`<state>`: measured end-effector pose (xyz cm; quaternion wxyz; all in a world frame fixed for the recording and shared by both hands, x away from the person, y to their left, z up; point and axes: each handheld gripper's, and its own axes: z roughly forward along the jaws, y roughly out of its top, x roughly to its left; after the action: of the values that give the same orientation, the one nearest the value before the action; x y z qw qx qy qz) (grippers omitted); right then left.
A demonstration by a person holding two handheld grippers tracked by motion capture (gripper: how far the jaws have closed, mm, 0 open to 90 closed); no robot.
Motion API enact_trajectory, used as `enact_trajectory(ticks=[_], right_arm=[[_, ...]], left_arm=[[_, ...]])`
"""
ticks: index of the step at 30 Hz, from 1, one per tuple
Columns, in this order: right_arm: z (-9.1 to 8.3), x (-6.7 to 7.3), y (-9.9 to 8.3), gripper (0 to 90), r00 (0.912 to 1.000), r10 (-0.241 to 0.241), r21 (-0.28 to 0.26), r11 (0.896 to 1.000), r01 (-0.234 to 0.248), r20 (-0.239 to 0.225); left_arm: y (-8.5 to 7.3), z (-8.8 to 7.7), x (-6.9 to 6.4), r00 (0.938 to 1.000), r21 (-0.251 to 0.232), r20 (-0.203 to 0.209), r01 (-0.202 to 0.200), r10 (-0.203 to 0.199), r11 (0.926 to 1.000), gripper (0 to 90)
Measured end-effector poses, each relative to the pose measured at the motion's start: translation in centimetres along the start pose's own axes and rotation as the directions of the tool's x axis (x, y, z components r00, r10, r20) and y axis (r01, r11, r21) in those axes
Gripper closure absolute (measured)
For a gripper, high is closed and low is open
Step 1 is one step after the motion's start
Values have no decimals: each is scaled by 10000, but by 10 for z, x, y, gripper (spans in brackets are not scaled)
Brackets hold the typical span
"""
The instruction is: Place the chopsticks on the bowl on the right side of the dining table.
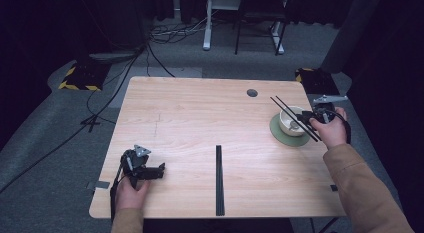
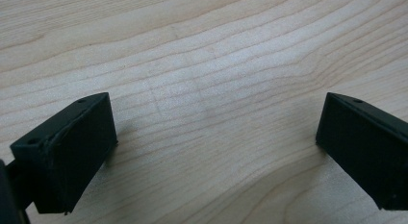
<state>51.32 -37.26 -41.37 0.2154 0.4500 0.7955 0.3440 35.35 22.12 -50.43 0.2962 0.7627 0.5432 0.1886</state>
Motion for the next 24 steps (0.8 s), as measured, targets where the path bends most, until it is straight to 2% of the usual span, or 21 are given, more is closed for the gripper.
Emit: enact_trajectory(ticks=[3, 8, 11, 14, 24], right_arm=[[3, 2, 1, 522, 9999, -84, -61, 9999, 83, -78], [10, 5, 0, 507, 10000, -69, 371, 9993, 69, 11], [14, 6, 0, 598, 9999, -98, 530, 9985, 99, -38], [15, 9, 0, 688, 9993, -360, 532, 9979, 365, -101], [16, 16, 0, 800, 9944, -911, 684, 9932, 947, -543]], left_arm=[[0, 0, 0, 10000, -1, -13, -1, 1, 10000, 7], [0, 0, 0, 10000, -1, 0, 2, -2, 10000, 7], [0, 0, 0, 10000, 0, -13, -3, 3, 10000, 7], [0, 0, 0, 10000, 0, -12, -4, 4, 10000, 7], [0, 0, 0, 10000, 0, -7, -1, 1, 10000, 7]])
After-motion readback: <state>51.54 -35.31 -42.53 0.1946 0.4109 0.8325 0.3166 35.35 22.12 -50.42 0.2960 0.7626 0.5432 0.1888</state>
